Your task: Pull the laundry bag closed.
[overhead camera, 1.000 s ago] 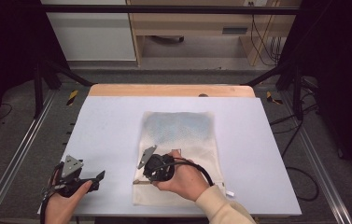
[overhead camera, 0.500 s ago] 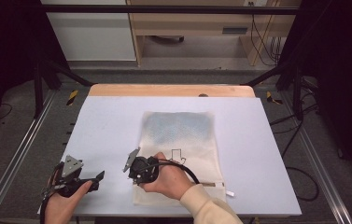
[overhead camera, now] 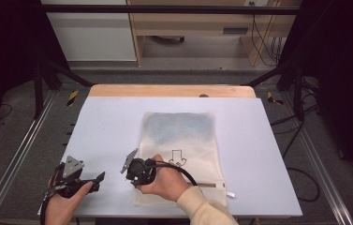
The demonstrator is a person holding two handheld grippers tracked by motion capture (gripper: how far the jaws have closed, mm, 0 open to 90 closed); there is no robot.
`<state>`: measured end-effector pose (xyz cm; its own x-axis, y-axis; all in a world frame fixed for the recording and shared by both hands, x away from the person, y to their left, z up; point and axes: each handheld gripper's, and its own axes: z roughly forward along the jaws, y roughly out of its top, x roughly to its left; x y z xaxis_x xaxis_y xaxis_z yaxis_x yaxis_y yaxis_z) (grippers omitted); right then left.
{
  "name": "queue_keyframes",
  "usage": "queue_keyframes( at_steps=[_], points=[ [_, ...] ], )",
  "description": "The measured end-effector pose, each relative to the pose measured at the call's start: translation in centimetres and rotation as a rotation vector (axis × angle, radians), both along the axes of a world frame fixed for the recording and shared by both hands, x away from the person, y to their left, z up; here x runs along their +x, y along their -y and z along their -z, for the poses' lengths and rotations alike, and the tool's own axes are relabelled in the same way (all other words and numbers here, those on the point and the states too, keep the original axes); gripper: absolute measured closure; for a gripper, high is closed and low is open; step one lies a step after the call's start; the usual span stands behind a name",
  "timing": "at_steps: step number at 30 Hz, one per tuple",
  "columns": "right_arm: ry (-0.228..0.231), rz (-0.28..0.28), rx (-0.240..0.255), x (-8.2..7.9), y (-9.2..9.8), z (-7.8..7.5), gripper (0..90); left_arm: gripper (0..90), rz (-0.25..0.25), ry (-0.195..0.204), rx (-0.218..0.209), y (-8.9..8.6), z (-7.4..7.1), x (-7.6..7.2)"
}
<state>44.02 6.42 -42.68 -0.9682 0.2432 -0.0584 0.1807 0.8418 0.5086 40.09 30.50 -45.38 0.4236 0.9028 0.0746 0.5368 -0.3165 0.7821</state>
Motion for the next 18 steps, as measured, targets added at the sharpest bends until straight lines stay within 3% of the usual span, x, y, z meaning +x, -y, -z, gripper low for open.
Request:
queue_keyframes(
  at_steps=[18],
  points=[
    [-0.030,-0.009,-0.044,0.5,-0.4,1.2,72.2,8.2,0.006,0.000,0.002,0.1,0.0,0.0]
  ],
)
